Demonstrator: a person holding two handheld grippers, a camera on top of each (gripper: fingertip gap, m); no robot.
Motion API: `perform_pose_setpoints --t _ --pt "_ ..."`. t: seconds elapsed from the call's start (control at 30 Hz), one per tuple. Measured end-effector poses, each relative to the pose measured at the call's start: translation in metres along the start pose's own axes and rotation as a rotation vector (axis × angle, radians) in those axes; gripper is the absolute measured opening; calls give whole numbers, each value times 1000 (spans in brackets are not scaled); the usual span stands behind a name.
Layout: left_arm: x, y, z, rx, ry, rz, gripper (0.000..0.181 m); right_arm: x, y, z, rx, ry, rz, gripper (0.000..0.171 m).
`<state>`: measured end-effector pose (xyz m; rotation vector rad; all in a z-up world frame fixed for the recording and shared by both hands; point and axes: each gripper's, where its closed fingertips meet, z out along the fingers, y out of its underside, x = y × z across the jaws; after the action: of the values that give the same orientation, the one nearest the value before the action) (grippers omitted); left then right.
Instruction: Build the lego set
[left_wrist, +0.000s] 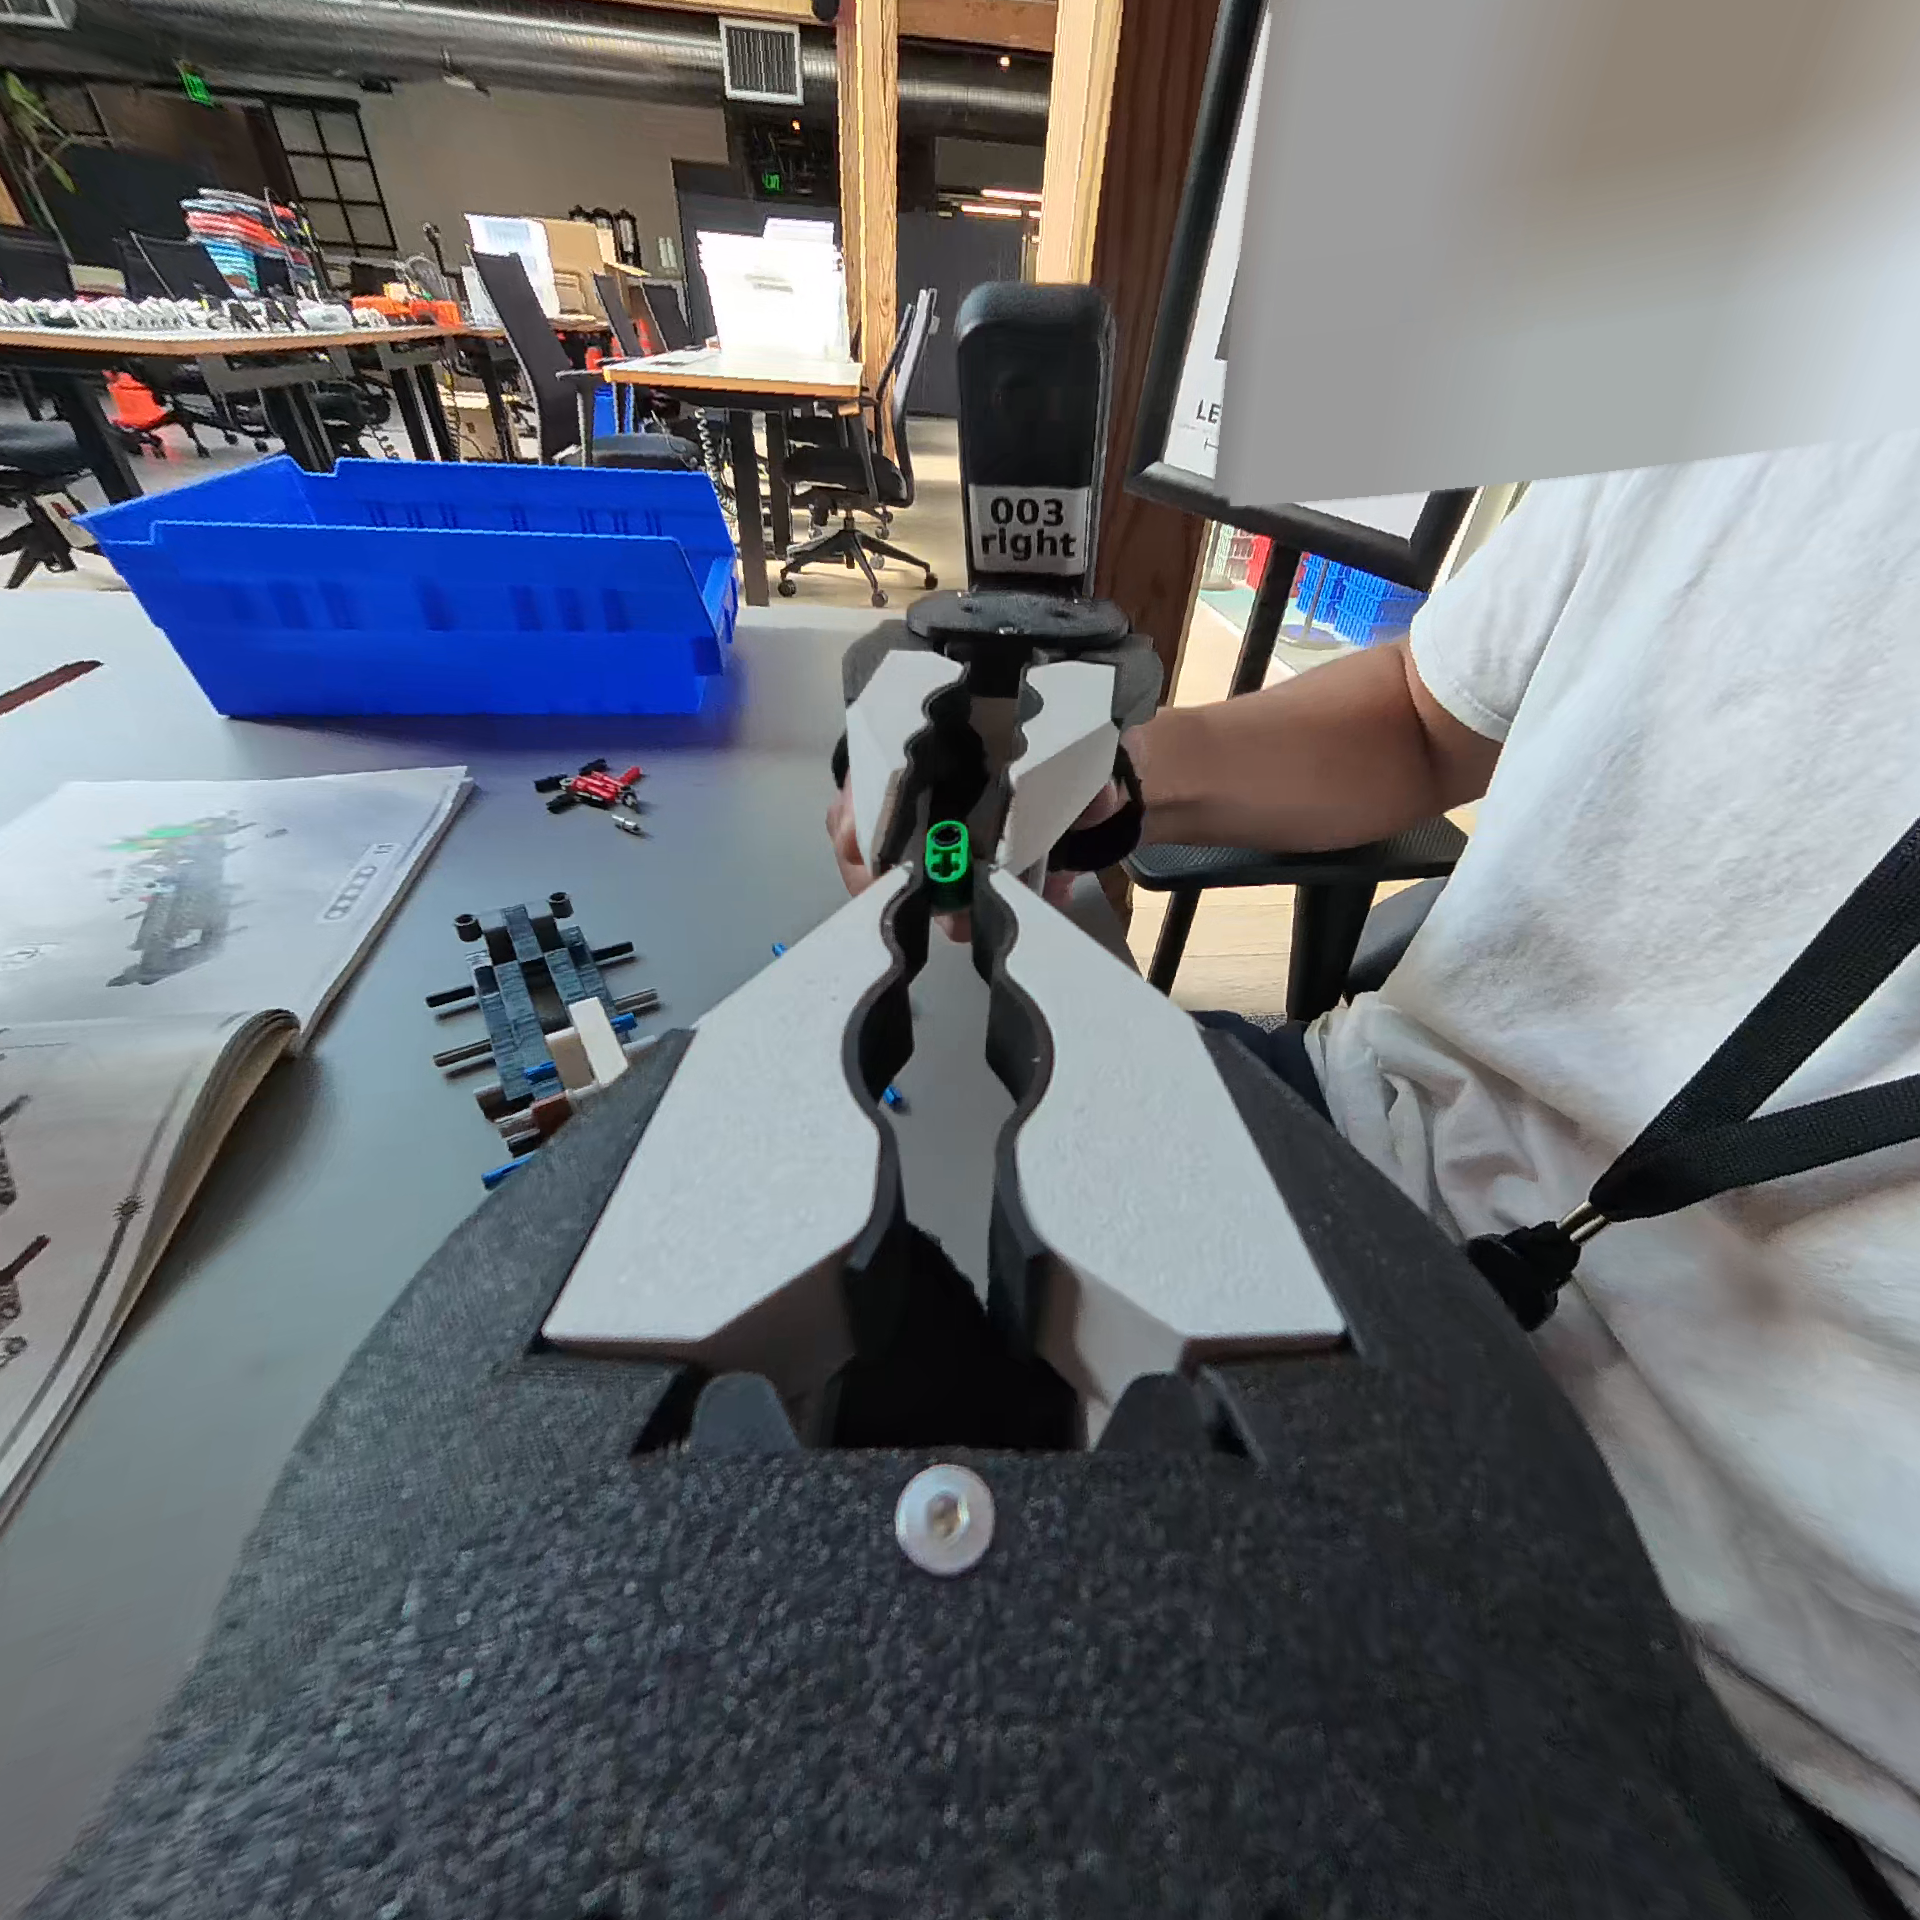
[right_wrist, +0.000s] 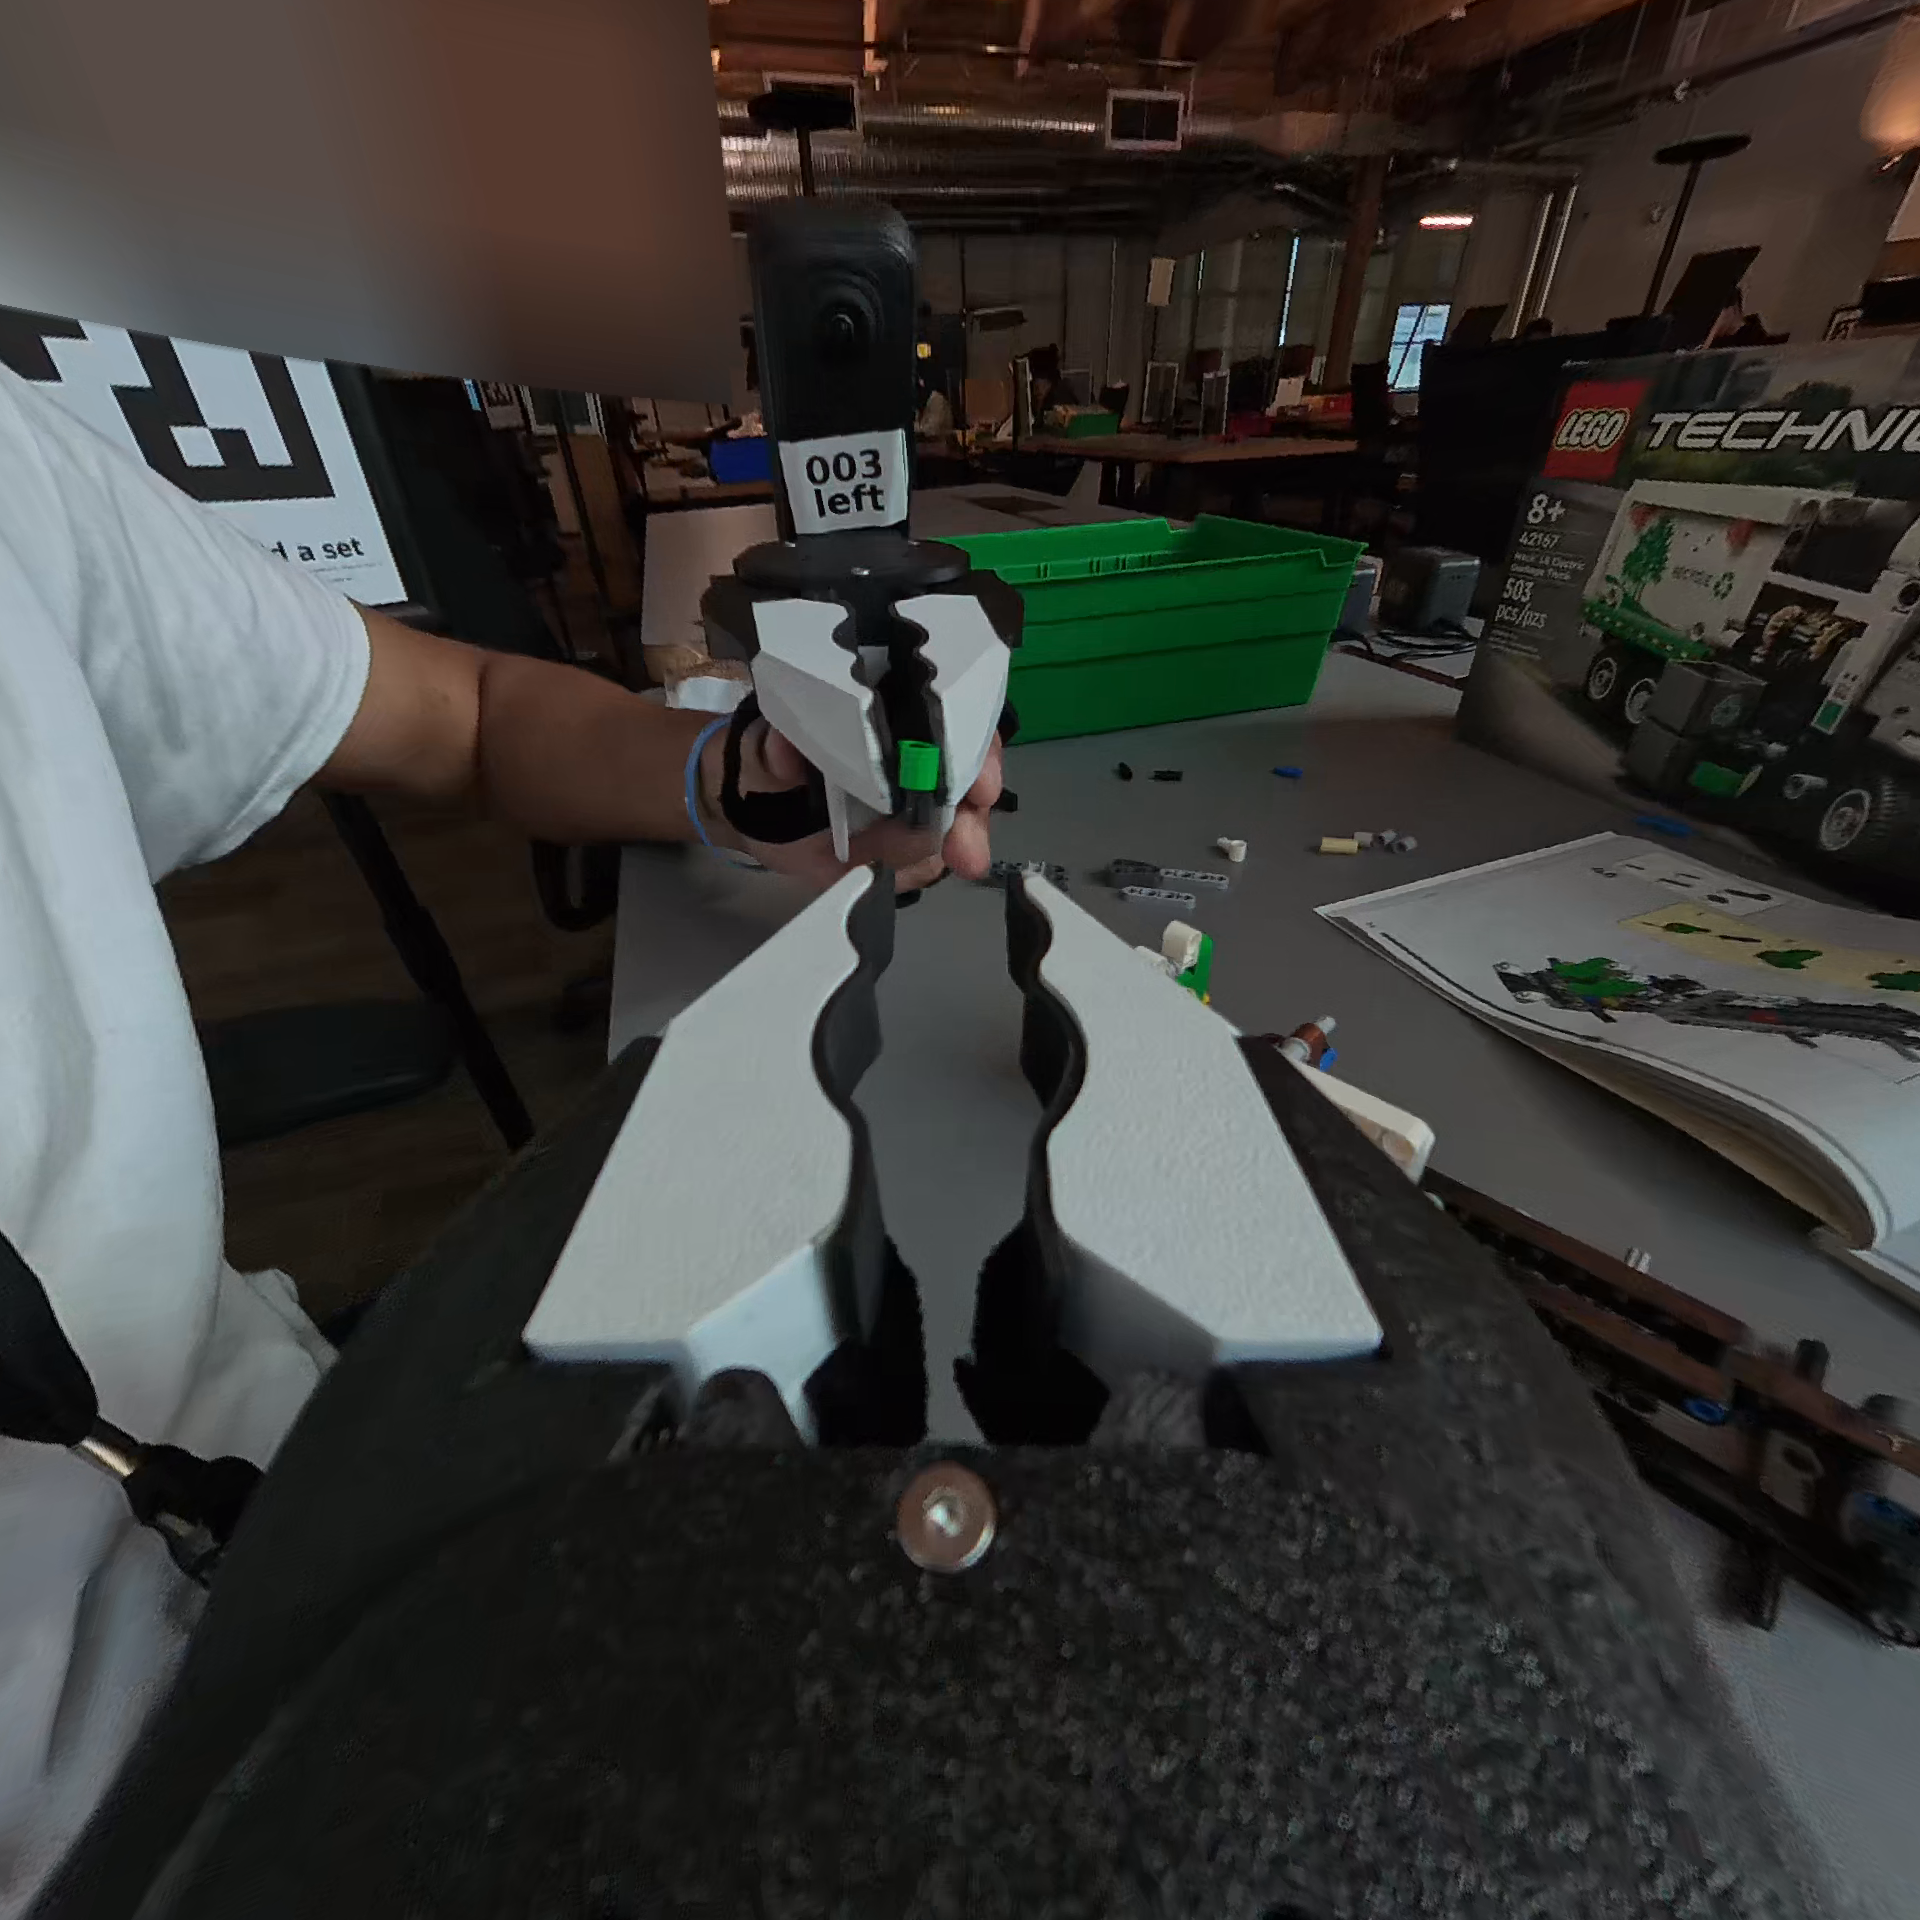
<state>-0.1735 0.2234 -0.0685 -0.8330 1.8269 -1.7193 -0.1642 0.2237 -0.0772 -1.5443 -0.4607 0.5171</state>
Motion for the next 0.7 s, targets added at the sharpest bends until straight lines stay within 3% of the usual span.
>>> perform_pose_setpoints --t 0.2,0.43,0.57,0.7 --pt "3 -3 2 42 26 -28 5 -10 -3 11 49 13 -49 17" --pt "7 -1 5 44 49 -52 6 -13 -4 8 73 -21 -60 0" --pt "8 4 5 14 63 -41 5 -14 0 8 51 -56 -52 0" --pt "-5 10 4 -27 -32 8 5 -11 1 6 44 -98 57 6"
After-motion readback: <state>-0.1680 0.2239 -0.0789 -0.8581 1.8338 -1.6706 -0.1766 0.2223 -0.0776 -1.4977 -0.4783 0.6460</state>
